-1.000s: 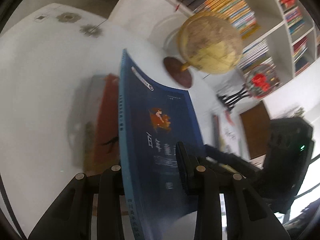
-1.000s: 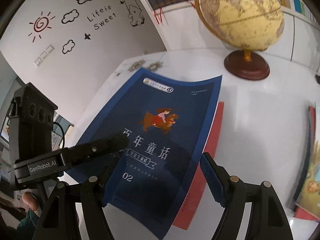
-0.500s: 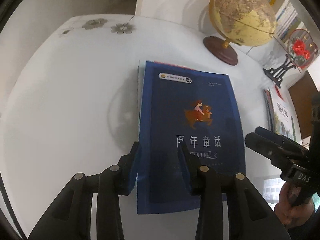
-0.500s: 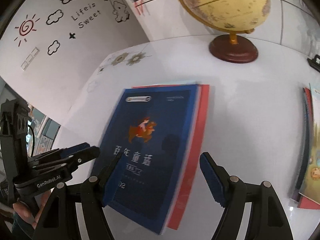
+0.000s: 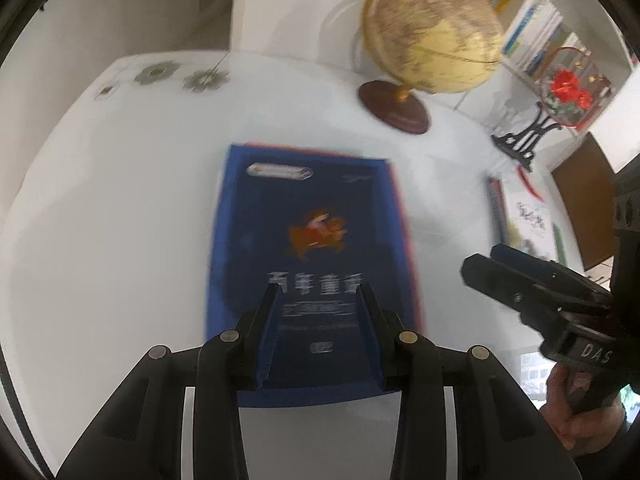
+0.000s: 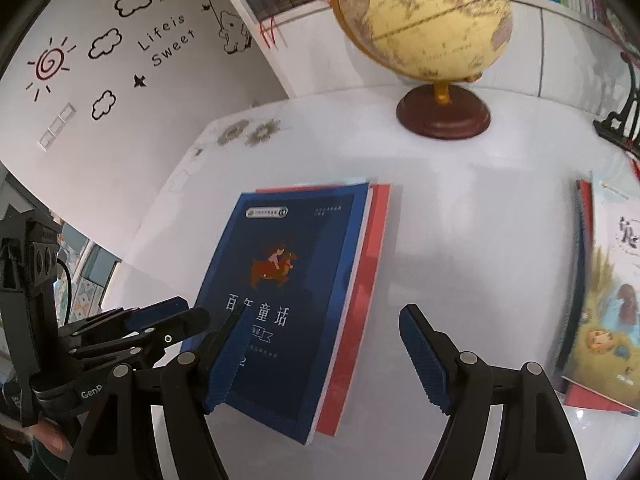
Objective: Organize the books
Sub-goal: 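Lower the dark blue book onto the red book and release, then move the left tool back to the rabbit book beside the green book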
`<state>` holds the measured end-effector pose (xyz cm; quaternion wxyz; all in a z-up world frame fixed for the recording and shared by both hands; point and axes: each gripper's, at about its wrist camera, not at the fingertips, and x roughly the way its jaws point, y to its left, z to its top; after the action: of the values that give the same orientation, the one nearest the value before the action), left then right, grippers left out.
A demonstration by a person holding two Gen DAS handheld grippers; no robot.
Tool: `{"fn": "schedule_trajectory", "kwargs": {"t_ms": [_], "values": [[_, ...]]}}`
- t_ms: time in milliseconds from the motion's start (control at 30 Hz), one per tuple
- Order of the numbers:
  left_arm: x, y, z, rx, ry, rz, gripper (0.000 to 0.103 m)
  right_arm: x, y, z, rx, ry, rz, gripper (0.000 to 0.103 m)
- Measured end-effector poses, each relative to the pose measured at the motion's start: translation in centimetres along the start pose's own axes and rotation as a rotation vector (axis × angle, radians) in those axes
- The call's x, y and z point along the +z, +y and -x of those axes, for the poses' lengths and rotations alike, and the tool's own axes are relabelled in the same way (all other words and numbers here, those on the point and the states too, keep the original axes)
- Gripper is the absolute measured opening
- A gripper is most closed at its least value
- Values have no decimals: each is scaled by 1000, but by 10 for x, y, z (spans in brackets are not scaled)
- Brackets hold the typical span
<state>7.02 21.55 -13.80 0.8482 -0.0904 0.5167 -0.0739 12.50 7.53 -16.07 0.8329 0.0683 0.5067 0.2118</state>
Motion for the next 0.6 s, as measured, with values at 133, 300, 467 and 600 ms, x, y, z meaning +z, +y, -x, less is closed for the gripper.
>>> {"fn": "schedule_trajectory", "kwargs": {"t_ms": [133, 300, 467, 600], "values": [[2, -31, 6, -17, -12, -48, 35, 1, -5, 26, -13, -39, 6, 75], [2, -68, 12, -49, -17, -77, 35, 1, -20, 56, -35, -67, -10, 75], [2, -111, 19, -81, -28, -118, 35, -3, -43, 88, -63, -95, -31, 75], [2, -148, 22, -104, -31, -158, 35, -9, -66, 111, -94, -111, -56, 75]]}}
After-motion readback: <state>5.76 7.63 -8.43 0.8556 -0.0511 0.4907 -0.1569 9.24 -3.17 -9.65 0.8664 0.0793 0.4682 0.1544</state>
